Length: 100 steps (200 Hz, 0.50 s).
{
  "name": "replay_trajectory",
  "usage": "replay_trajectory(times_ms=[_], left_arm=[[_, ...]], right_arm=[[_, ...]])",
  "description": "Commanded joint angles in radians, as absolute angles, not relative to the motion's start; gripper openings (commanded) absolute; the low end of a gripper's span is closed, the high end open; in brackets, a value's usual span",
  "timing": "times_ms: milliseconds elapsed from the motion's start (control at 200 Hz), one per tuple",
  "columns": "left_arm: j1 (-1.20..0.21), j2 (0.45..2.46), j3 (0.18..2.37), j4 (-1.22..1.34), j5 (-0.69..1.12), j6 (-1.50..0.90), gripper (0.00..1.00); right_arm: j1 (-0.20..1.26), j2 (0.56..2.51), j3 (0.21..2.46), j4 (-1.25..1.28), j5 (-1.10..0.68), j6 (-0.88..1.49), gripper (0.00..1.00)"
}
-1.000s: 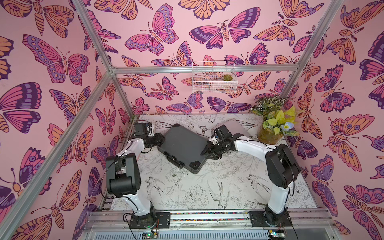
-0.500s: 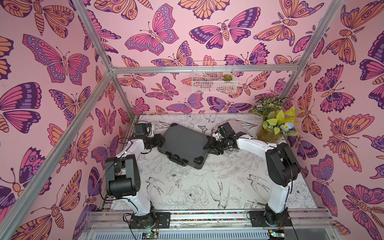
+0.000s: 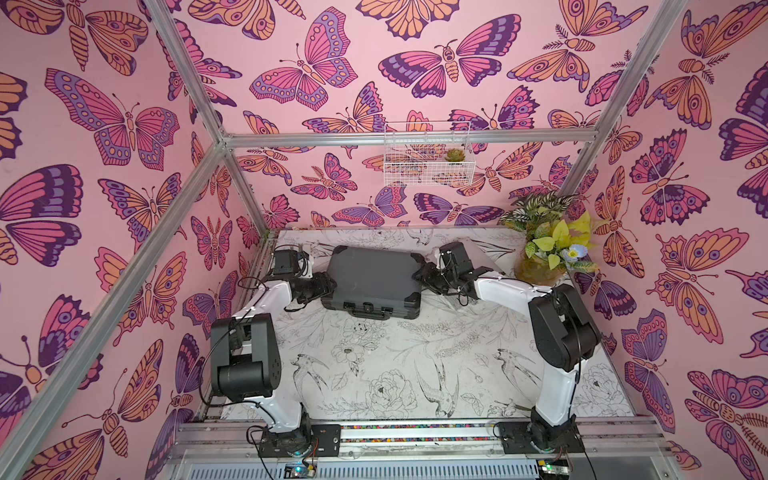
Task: Open the poker set cases
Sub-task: Adjust the poker set case at the center of the board.
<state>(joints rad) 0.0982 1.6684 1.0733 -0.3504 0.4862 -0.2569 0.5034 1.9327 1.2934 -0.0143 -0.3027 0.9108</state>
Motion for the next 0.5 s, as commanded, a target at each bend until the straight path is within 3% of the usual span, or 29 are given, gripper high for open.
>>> replay_trajectory(times_ms=[0,285,496], left_arm=[[-0.017,1.711,0.986,-0.638,0.733,-0.288,0.67],[-0.023,1.687,0.961,-0.638,0.748,-0.294,0.65],[-0.025,1.630,0.904,-0.628,0.755,-0.315,0.65]], right_arm=[[0.585,2.011,1.316,0.039,-0.440,0.862,0.49],[0.627,2.021,1.308,0.011,-0.500,0.831,0.49],[0.659,2.029,1.321,0.011,-0.566,0.809,0.56]])
